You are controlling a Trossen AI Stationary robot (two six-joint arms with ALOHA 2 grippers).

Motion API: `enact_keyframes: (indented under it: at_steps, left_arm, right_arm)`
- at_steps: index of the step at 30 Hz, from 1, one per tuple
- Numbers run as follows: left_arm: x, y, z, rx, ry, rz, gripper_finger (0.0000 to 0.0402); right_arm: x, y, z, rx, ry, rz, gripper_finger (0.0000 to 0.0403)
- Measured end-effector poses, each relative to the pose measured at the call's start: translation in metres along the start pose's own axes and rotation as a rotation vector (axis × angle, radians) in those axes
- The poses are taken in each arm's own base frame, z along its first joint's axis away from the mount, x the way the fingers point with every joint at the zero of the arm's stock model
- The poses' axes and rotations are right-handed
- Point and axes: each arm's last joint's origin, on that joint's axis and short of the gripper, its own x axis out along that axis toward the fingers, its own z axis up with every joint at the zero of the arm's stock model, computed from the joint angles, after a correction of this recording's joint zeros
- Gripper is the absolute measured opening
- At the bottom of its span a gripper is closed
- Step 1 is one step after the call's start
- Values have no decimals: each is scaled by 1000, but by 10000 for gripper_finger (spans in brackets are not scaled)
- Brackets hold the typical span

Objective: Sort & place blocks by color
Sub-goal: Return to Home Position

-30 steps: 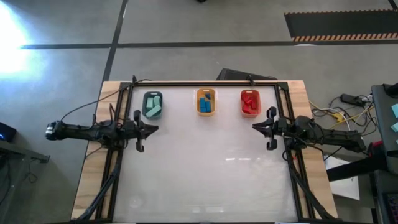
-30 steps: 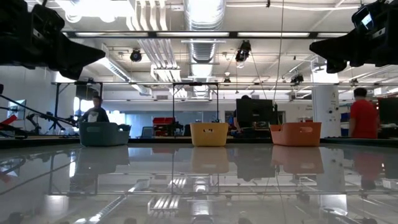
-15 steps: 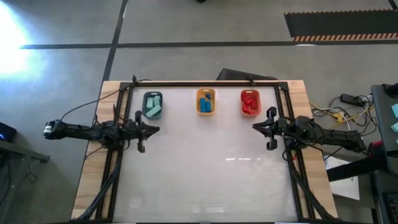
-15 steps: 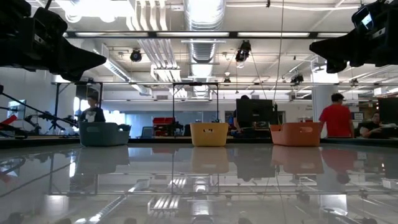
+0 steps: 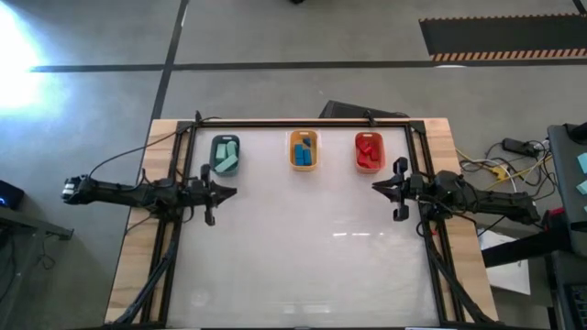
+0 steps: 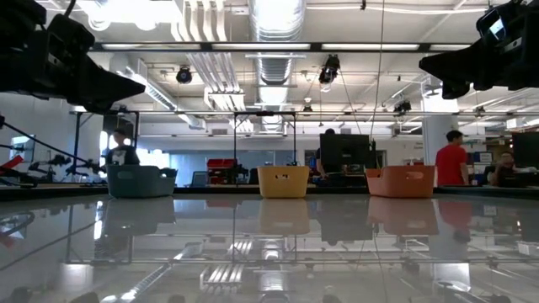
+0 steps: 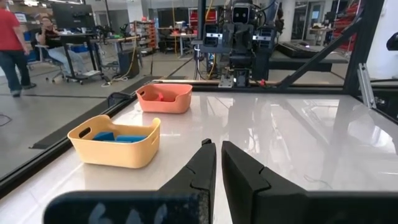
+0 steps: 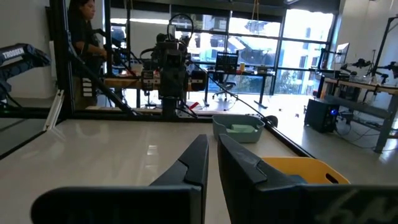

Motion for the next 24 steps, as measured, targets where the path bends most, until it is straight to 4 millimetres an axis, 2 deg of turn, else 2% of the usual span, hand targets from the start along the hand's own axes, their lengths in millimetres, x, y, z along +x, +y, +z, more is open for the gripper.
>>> enact_keyframes:
  at_steps: [24]
  left_arm:
    - [4,-1,-6,17,62,-1,11]
  right_arm:
    - [0,0,0,0,0,0,27]
